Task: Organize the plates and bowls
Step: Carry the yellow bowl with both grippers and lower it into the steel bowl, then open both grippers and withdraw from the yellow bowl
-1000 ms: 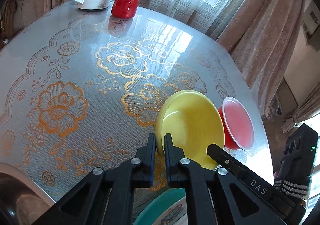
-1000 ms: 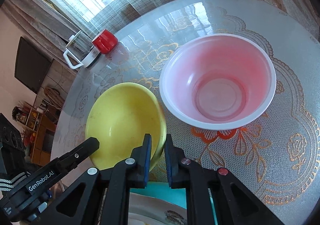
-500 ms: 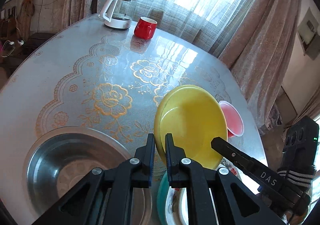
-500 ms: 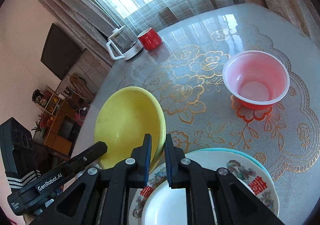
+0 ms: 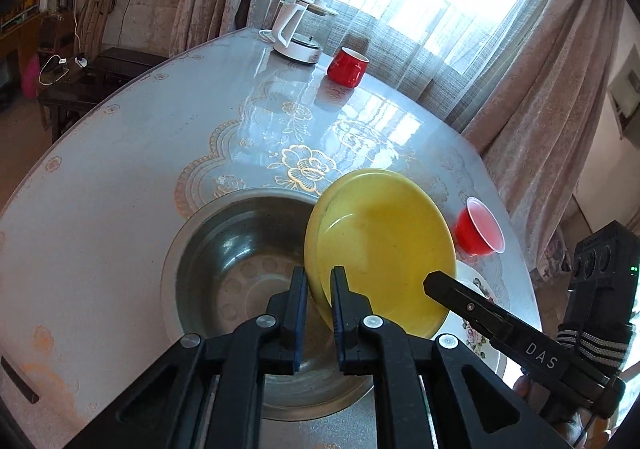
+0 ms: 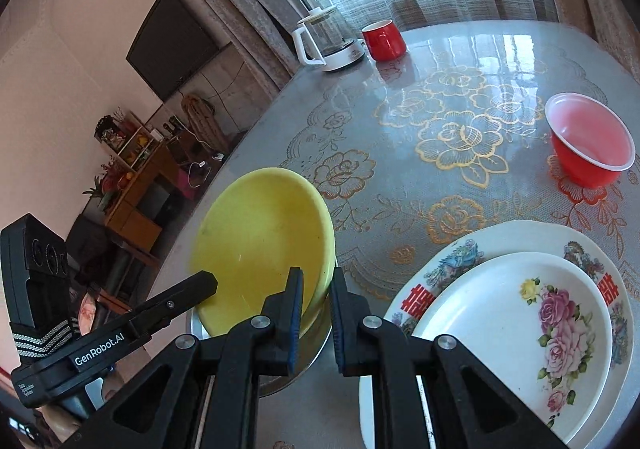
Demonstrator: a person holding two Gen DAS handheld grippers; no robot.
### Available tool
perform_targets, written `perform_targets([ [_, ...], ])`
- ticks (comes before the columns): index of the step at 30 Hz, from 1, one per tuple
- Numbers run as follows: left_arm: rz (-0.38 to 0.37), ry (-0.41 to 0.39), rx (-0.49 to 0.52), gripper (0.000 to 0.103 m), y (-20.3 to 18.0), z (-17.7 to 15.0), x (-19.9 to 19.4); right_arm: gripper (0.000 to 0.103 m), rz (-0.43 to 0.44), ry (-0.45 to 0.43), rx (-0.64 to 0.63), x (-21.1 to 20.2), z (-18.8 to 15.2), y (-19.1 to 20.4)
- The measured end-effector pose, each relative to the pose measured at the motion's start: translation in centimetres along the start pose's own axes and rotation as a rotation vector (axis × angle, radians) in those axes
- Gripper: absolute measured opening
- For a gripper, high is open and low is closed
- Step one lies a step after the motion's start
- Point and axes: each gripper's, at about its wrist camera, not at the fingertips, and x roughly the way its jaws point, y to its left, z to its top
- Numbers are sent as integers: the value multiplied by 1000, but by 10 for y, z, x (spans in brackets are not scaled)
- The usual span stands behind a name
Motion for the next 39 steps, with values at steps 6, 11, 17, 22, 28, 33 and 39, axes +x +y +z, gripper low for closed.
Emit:
perform_targets([
  [6, 23, 6, -56, 11, 26, -14, -5, 13, 1, 55, -35, 18, -10, 15],
  [11, 46, 34, -107, 11, 45, -23, 1, 14, -8, 101, -55, 35, -17, 24],
  [17, 80, 34, -91, 10, 49, -26, 4, 15, -50, 150, -77, 57, -20, 29],
  [22, 82, 37, -88, 12, 48, -24, 5, 18, -79, 155, -95, 58, -20, 33],
  [28, 127, 16, -40, 13, 41, -25, 6, 19, -104, 143, -129, 59, -22, 38],
  [33, 123, 25, -27, 18, 41, -26, 7, 26, -147, 131, -171, 59, -23, 48],
  [39, 145, 13, 3, 19, 36, -27, 8, 29, -188, 111, -212, 56, -26, 49],
])
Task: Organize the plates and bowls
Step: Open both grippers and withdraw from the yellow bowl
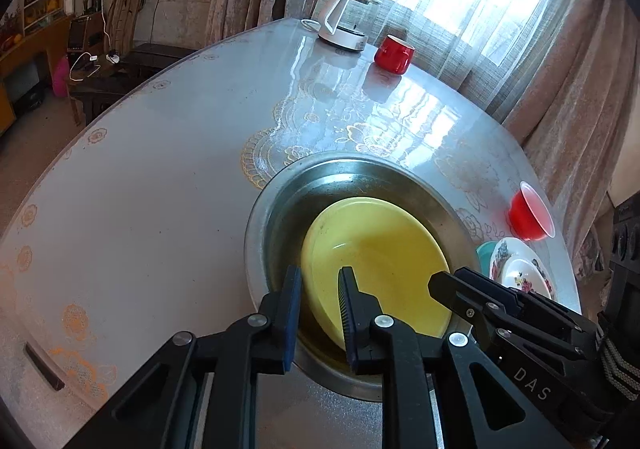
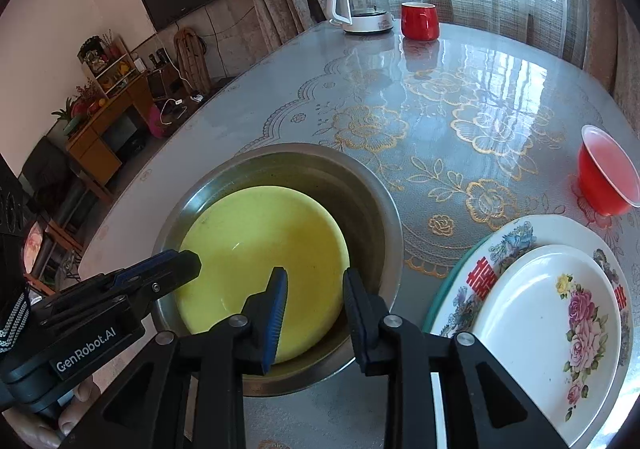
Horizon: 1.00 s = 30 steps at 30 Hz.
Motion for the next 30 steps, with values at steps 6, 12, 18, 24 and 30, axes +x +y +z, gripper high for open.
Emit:
perform_targets([
  [6, 24, -16, 17, 19, -2, -1, 2, 29, -13, -13, -20, -1, -2, 3],
  [12, 72, -48, 45, 19, -8, 0, 8, 29, -13, -34, -20, -1, -3, 2],
  [18, 117, -75, 81, 19, -14, 2, 14, 29, -23, -53, -45, 2, -3, 6],
  [24, 125, -77, 86, 19, -14, 5, 17, 29, -28, -54, -48, 5, 0, 6],
  [30, 143, -92, 101, 23, -15, 4, 18, 28, -27, -57, -44, 5, -1, 6],
])
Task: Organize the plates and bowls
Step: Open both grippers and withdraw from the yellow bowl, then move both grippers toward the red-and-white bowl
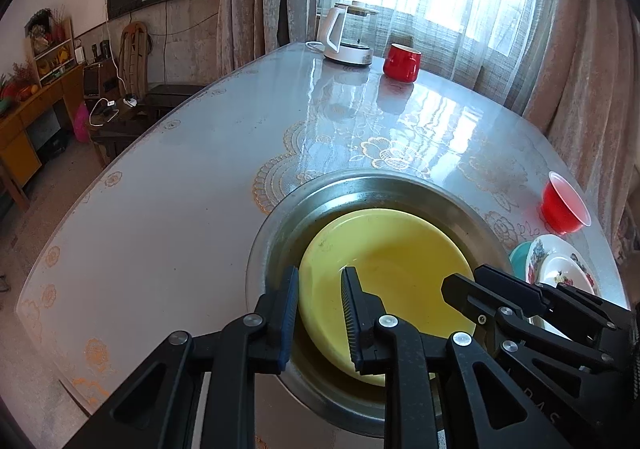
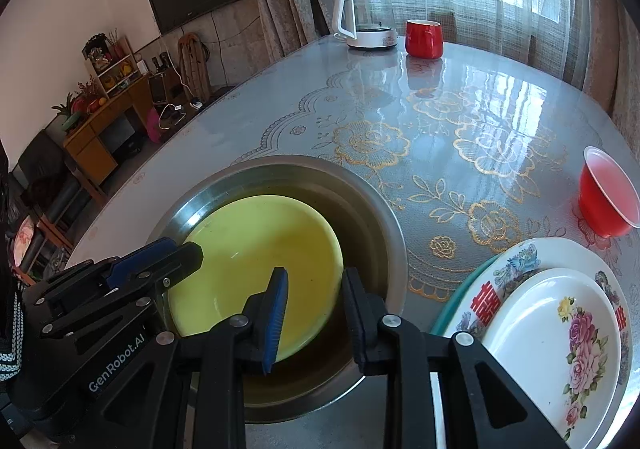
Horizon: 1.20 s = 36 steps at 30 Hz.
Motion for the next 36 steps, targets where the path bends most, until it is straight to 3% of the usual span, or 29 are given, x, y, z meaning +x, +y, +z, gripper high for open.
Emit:
perform_targets([
  [7, 11, -38, -4, 28, 0, -1, -13, 30, 10, -13, 13, -5, -4, -1],
  [23, -24, -69, 33, 29, -16, -17, -38, 35, 47, -123, 100, -44, -11, -19],
  [36, -62, -88, 149, 29, -54, -20, -47, 36, -9, -186, 276, -75, -20, -90],
])
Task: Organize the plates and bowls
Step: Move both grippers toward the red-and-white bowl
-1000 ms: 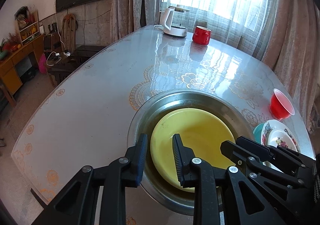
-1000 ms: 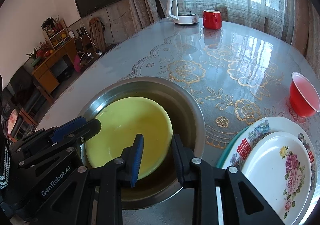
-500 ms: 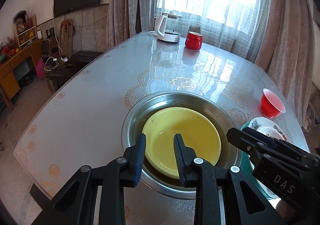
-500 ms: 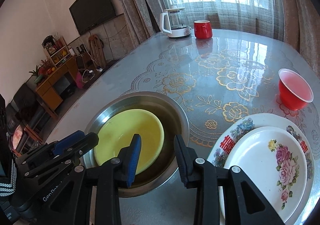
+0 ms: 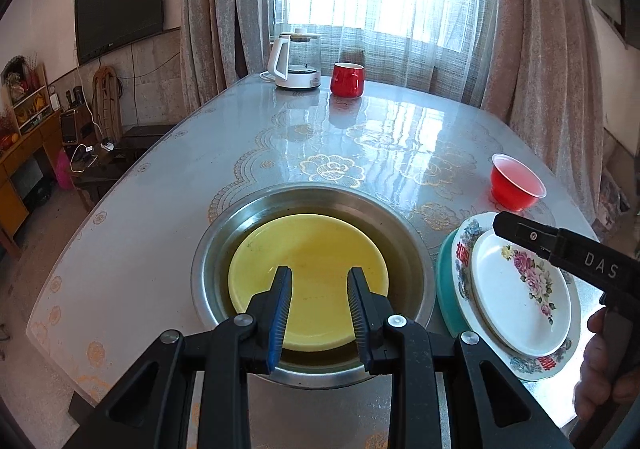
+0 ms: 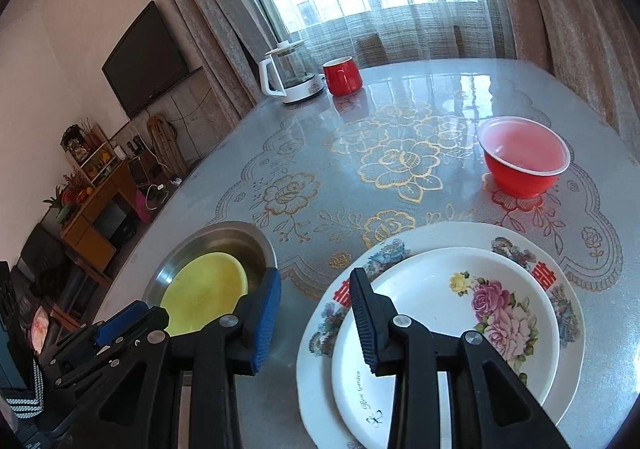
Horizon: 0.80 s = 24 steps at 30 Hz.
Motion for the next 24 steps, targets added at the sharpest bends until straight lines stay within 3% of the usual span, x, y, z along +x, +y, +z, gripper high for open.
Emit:
perform_targets([
  [10, -57, 6, 88, 31, -40, 15, 6, 36, -103, -39, 198, -19, 10, -85],
  [24, -159, 101, 154, 31, -103, 54, 51, 36, -191, -57, 388, -14, 43, -180],
])
